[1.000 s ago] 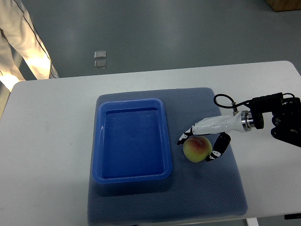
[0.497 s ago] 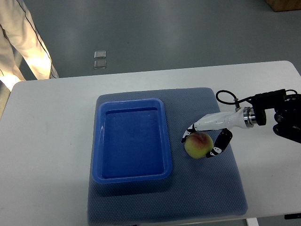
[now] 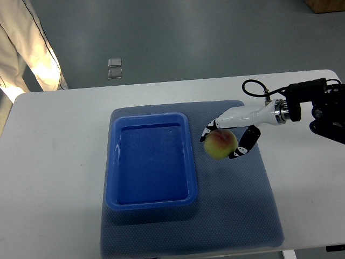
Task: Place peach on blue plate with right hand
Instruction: 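Lift the peach with the right hand and carry it over the blue tray, then lower the peach into the tray and open the right hand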
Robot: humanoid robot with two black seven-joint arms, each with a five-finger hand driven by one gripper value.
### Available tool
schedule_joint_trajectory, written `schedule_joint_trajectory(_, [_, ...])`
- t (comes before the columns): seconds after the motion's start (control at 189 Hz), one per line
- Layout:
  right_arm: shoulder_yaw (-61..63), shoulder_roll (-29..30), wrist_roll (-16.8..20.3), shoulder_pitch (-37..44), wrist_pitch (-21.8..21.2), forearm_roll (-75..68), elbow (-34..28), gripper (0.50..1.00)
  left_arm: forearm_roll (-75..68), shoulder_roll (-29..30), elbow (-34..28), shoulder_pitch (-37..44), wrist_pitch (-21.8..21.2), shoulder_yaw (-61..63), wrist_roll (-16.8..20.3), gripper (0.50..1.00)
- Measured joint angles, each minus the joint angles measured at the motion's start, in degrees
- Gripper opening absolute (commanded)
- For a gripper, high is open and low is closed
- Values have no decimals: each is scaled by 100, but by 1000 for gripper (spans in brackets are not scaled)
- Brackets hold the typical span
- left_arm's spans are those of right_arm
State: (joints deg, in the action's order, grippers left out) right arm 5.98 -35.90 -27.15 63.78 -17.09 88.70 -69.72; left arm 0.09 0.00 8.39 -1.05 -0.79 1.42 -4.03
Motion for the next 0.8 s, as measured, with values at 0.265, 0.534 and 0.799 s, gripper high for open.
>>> schedule_joint_trajectory(0.265, [-96, 1070, 12, 592, -85, 64, 874, 768, 0, 0, -5, 9, 0, 0, 0, 1000])
schedule_joint_trajectory(0.534, [-225, 2658, 14, 681, -70, 85, 2162, 778, 0, 0, -5, 7, 0, -3, 1, 1000])
schedule_joint_trajectory(0.799, [-509, 3345, 62, 552, 69, 86, 2812, 842, 0, 0, -5, 8, 0, -2, 0, 1000])
